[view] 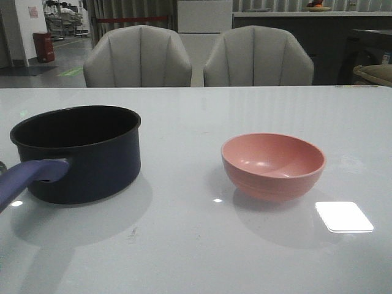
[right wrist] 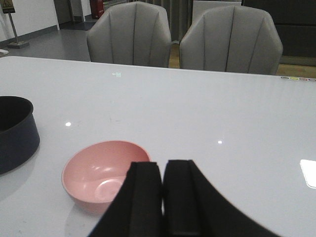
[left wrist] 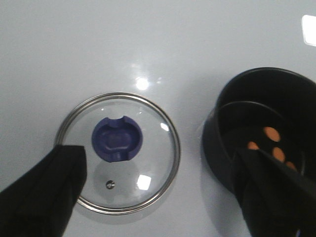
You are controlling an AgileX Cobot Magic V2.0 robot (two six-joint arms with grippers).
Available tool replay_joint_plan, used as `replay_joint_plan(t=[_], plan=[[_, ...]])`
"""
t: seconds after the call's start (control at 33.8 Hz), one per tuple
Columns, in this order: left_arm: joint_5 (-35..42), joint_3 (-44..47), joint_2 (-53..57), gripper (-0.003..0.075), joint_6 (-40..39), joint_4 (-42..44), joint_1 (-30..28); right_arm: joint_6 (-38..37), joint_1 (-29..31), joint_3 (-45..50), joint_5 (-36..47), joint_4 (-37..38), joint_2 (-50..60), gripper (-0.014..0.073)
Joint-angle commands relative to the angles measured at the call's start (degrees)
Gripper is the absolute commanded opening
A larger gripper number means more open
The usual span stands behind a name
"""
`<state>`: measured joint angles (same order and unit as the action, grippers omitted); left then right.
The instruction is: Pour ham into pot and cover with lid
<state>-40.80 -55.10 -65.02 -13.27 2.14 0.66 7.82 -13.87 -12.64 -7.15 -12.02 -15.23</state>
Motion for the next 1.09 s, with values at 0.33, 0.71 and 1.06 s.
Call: replay_joint_plan(t=[0.33,0.71,1.06], plan=[[-6.96,-12.93,-20.66,0.0625,10.42,-7.02,-5.79,0.3,0.29,-1.7,4.4,-0.16,-0.4,0.0165],[-11.48,-19.62,-32.58,0.0625,14.19,-6.21,-5.92,0.3,0.29,-1.7,4.4,-0.16,-0.4,0.0165],[-12.9,-20.47,-37.44,0.0625,16.11,-6.81,-8.13,0.3,0.29,-1.7,4.4,-0.16,-0.4,0.0165]])
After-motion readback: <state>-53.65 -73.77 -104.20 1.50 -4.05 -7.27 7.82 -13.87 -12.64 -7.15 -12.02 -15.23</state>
